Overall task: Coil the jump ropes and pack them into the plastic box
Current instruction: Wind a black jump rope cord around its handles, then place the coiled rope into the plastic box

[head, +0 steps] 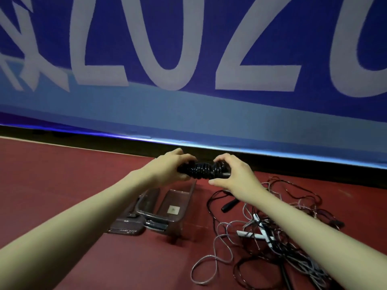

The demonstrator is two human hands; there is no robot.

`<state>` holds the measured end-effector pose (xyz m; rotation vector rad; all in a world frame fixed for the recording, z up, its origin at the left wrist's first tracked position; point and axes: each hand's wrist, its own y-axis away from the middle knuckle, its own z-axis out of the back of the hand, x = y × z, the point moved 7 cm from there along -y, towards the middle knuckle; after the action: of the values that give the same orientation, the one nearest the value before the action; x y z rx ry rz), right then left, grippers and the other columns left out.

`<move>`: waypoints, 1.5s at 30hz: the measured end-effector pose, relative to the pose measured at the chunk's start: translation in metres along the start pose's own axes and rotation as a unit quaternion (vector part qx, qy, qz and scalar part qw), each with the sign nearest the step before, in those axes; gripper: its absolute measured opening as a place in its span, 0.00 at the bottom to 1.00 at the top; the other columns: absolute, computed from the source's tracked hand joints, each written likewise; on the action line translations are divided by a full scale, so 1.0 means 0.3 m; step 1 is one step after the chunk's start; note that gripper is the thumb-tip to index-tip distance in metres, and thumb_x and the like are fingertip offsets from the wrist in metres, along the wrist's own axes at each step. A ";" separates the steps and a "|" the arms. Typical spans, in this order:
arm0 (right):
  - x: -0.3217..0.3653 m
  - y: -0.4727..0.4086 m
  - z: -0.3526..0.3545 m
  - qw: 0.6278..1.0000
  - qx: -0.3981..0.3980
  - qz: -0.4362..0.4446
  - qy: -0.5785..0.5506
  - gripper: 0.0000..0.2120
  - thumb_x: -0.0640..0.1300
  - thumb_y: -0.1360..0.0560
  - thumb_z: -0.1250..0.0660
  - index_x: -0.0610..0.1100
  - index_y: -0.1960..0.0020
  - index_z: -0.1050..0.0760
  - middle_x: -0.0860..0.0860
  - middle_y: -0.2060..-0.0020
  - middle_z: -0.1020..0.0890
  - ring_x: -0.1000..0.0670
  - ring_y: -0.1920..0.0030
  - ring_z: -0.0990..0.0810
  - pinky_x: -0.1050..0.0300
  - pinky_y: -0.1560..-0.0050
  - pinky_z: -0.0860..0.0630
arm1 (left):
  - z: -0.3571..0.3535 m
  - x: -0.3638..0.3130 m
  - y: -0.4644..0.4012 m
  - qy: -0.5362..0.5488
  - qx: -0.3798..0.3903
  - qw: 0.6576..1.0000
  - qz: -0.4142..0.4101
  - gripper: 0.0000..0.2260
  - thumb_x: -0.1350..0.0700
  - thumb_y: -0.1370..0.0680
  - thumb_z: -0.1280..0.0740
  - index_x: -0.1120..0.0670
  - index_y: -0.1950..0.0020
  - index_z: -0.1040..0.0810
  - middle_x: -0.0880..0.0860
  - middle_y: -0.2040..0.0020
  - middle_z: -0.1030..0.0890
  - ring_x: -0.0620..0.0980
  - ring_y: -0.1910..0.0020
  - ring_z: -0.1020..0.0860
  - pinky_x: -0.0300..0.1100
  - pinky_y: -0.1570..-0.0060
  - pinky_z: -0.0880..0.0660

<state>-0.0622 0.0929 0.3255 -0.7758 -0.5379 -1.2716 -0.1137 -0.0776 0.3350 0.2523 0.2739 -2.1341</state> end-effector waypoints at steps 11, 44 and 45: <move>-0.258 -0.188 -0.617 0.981 0.126 -0.125 -0.074 0.29 0.40 0.32 0.24 0.47 0.33 0.29 0.49 0.44 0.30 0.48 0.39 0.28 0.62 0.44 0.34 | -0.348 0.525 0.103 -0.038 0.030 0.989 0.141 0.20 0.55 0.24 0.32 0.49 0.32 0.29 0.52 0.40 0.28 0.58 0.42 0.25 0.55 0.47 0.26; -0.421 0.330 -0.820 0.941 0.203 -0.263 -0.068 0.14 0.47 0.30 0.29 0.41 0.50 0.28 0.44 0.62 0.18 0.45 0.62 0.19 0.44 0.59 0.20 | -0.669 0.525 0.248 -0.167 0.153 0.959 0.172 0.15 0.53 0.20 0.37 0.55 0.35 0.32 0.56 0.40 0.31 0.58 0.39 0.30 0.53 0.53 0.26; -0.423 0.335 -0.822 0.940 0.204 -0.262 -0.071 0.14 0.47 0.30 0.29 0.41 0.50 0.28 0.44 0.64 0.19 0.46 0.63 0.20 0.44 0.58 0.20 | -0.695 0.529 0.236 -0.182 0.163 0.955 0.168 0.15 0.54 0.20 0.37 0.56 0.35 0.33 0.56 0.39 0.32 0.58 0.39 0.29 0.52 0.53 0.25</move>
<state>-0.0082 -0.0050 0.0524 -0.3797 -1.1420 -1.5229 -0.1246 -0.1807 0.0841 0.0825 -0.3202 -1.8322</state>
